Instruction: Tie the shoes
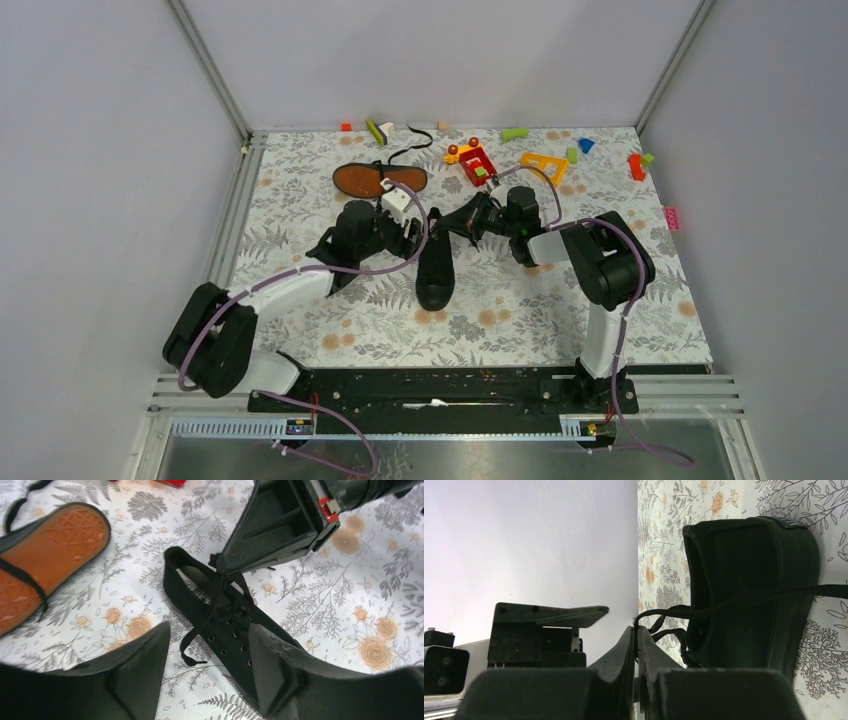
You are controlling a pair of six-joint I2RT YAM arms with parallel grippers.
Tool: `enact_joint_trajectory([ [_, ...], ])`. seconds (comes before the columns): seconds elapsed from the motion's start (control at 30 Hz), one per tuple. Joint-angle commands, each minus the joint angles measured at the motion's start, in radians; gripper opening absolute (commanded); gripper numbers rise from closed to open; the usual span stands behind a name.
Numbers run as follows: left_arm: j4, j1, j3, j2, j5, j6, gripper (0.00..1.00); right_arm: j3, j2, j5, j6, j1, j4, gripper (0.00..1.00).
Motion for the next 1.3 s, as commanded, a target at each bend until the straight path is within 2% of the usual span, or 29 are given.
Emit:
enact_joint_trajectory([
  [0.0, 0.2, 0.014, -0.08, -0.118, -0.115, -0.127, 0.71, 0.041, 0.003, -0.041, -0.012, 0.0, 0.027, 0.0],
  [0.07, 0.221, 0.026, -0.112, -0.155, -0.212, -0.181, 0.95, 0.043, 0.001, -0.043, -0.017, 0.0, 0.025, 0.0],
  [0.13, 0.217, 0.04, -0.127, -0.179, -0.309, -0.25, 0.99, 0.045, 0.001, -0.048, -0.02, 0.0, 0.021, 0.0],
  [0.2, 0.151, 0.062, -0.122, -0.197, -0.437, -0.417, 0.99, 0.047, -0.001, -0.047, -0.032, 0.0, 0.005, 0.0],
  [0.23, 0.106, 0.085, -0.114, -0.198, -0.464, -0.507, 0.99, 0.049, -0.003, -0.046, -0.04, 0.0, -0.007, 0.0],
  [0.27, 0.101, 0.122, -0.11, -0.195, -0.383, -0.539, 0.99, 0.051, -0.006, -0.045, -0.048, 0.0, -0.015, 0.0],
  [0.33, 0.132, 0.164, -0.104, -0.169, -0.142, -0.537, 0.95, 0.051, -0.006, -0.044, -0.056, 0.0, -0.019, 0.0],
  [0.4, 0.126, 0.156, -0.081, -0.141, -0.048, -0.488, 0.95, 0.054, -0.002, -0.048, -0.055, 0.0, -0.012, 0.0],
  [0.53, 0.123, 0.133, -0.085, -0.117, -0.056, -0.39, 0.93, 0.06, -0.002, -0.05, -0.054, 0.0, -0.018, 0.0],
  [0.57, 0.139, 0.133, -0.093, -0.117, -0.05, -0.356, 0.87, 0.061, -0.001, -0.05, -0.057, 0.0, -0.023, 0.0],
  [0.63, 0.137, 0.132, -0.092, -0.114, -0.037, -0.309, 0.83, 0.064, -0.001, -0.047, -0.062, 0.0, -0.032, 0.0],
  [0.7, 0.102, 0.13, -0.07, -0.098, -0.044, -0.276, 0.86, 0.065, 0.001, -0.046, -0.059, 0.001, -0.032, 0.0],
  [0.8, 0.067, 0.118, -0.035, -0.06, -0.044, -0.216, 0.84, 0.065, 0.002, -0.043, -0.06, 0.0, -0.033, 0.0],
  [1.0, 0.104, 0.095, -0.024, -0.003, -0.03, -0.141, 0.69, 0.078, 0.003, -0.041, -0.066, 0.0, -0.048, 0.0],
  [1.27, 0.313, 0.083, -0.096, 0.037, 0.046, -0.157, 0.64, 0.087, -0.001, -0.018, -0.105, 0.0, -0.11, 0.0],
])
